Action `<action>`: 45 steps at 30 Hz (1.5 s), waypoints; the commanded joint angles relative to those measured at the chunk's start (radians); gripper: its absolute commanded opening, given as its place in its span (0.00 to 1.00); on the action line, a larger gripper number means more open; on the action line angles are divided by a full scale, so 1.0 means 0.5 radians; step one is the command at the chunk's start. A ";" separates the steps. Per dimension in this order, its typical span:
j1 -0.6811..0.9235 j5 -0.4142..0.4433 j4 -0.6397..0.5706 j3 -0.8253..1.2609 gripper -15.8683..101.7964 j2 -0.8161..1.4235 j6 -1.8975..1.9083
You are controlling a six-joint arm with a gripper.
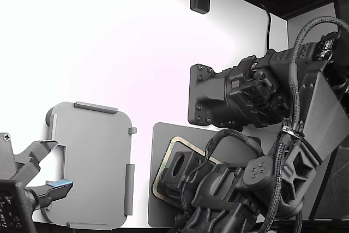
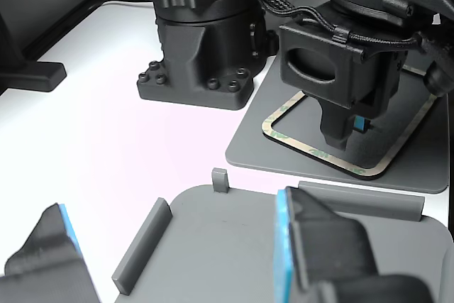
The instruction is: Move top rectangular frame to the holder.
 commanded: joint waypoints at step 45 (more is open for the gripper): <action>-0.012 0.135 -0.328 0.279 0.61 0.138 0.037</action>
